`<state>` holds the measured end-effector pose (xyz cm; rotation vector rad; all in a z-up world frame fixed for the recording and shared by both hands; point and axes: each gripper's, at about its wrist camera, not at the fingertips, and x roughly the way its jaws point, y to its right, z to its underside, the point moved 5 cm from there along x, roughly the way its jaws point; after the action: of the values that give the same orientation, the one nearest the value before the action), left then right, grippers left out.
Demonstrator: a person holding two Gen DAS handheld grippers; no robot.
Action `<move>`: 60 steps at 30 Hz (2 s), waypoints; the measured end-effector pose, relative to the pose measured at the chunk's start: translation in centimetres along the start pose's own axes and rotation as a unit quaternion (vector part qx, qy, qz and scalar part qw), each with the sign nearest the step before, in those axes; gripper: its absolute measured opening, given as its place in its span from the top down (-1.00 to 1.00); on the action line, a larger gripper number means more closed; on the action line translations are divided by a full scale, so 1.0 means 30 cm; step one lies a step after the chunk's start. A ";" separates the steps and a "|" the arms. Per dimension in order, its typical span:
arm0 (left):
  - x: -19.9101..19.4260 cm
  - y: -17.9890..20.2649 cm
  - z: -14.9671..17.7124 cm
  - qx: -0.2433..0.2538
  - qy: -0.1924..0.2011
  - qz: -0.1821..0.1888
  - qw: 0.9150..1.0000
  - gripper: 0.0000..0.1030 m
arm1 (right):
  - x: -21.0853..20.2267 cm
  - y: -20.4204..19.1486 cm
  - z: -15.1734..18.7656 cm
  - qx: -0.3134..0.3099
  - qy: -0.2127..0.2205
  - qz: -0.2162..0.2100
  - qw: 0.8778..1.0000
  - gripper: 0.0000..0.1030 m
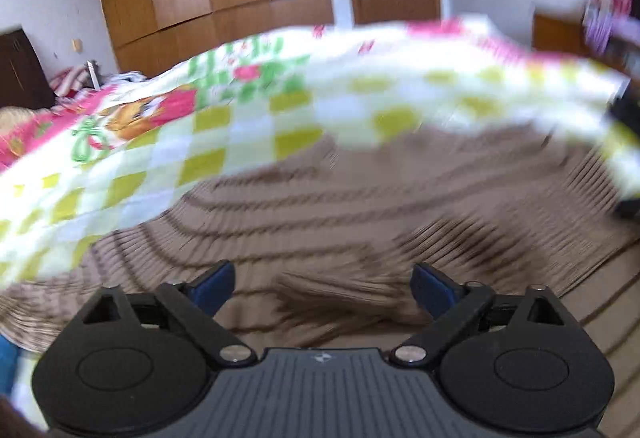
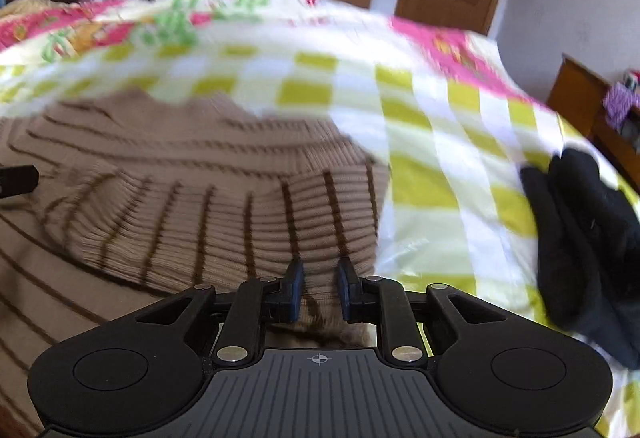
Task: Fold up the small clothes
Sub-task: 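Carry the held sleeve across the sweater body and lay it down, then press the laid sleeve flat with the right gripper and release it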
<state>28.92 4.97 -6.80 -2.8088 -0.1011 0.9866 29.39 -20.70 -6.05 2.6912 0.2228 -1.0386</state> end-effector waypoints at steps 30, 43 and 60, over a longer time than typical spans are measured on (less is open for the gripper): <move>-0.123 0.012 0.045 -0.032 0.071 0.075 0.994 -1.00 | 0.102 -0.541 -0.289 -0.185 -0.048 -0.291 0.938 0.41; -0.092 0.046 0.077 -0.012 0.040 0.115 0.992 -1.00 | 0.178 -0.579 -0.291 -0.184 -0.060 -0.234 0.953 0.96; -0.029 -0.022 0.058 -0.064 0.008 0.132 0.989 -0.63 | 0.180 -0.525 -0.363 -0.117 -0.063 -0.241 0.961 0.96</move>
<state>27.15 5.75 -7.50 -3.0028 0.2232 1.0457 36.70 -2.24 -4.66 2.3953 0.9501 -1.2143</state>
